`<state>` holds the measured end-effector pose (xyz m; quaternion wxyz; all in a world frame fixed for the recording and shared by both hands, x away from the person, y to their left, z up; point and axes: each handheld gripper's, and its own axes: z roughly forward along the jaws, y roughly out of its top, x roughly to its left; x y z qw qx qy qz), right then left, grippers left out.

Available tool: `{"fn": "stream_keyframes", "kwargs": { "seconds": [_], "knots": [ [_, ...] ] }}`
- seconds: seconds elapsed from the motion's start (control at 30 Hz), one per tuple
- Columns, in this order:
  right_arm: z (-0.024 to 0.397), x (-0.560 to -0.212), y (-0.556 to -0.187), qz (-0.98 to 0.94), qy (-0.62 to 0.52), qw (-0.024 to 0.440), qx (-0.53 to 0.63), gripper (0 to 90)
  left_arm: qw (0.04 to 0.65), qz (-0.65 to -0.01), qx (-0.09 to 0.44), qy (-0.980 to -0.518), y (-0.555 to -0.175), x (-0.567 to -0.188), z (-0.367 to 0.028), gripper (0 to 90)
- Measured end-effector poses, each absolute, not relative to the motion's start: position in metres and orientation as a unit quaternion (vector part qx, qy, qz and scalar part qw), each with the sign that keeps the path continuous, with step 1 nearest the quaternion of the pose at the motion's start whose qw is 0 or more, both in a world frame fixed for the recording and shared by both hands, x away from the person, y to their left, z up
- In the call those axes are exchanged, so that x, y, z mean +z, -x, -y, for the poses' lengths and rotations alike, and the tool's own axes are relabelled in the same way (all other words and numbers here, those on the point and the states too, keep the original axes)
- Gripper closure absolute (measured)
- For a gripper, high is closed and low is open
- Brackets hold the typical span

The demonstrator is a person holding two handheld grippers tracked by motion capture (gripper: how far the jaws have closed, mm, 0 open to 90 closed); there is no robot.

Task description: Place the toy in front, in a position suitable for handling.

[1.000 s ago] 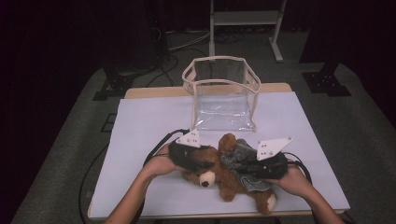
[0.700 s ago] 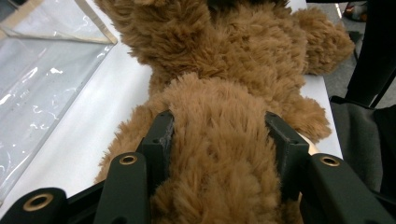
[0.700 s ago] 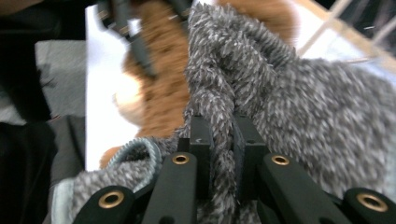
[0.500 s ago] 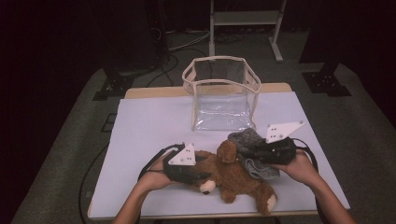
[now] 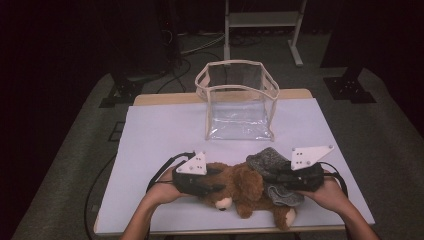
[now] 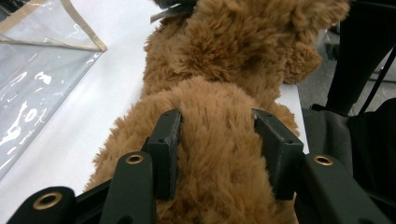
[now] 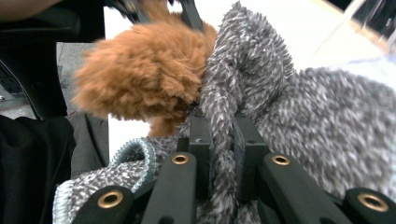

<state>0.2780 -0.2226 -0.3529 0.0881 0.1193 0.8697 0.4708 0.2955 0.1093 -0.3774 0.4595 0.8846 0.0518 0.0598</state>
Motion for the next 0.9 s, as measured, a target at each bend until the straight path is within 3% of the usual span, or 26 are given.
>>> {"fn": "stream_keyframes", "kwargs": {
  "seconds": [0.23, 0.43, 0.6, 0.8, 0.9],
  "knots": [
    [0.2, -0.329, -0.273, -0.87, -0.077, 0.098, 0.477, 79.6, 0.456, -0.048, 0.062, -0.886, -0.294, -0.377, -0.107, 54.0],
    [0.173, -0.352, -0.276, -0.905, -0.053, 0.096, 0.412, 79.3, 0.45, -0.041, 0.068, -0.89, -0.289, -0.377, -0.106, 53.6],
    [0.191, -0.353, -0.274, -0.903, -0.071, 0.103, 0.411, 79.2, 0.449, -0.038, 0.068, -0.89, -0.288, -0.377, -0.106, 53.4],
    [0.247, -0.356, -0.269, -0.896, -0.134, 0.109, 0.41, 79.1, 0.445, -0.033, 0.071, -0.892, -0.286, -0.376, -0.104, 52.7],
    [0.25, -0.357, -0.268, -0.894, -0.137, 0.109, 0.412, 79.1, 0.443, -0.029, 0.07, -0.893, -0.285, -0.375, -0.102, 52.5]
  ]
}}
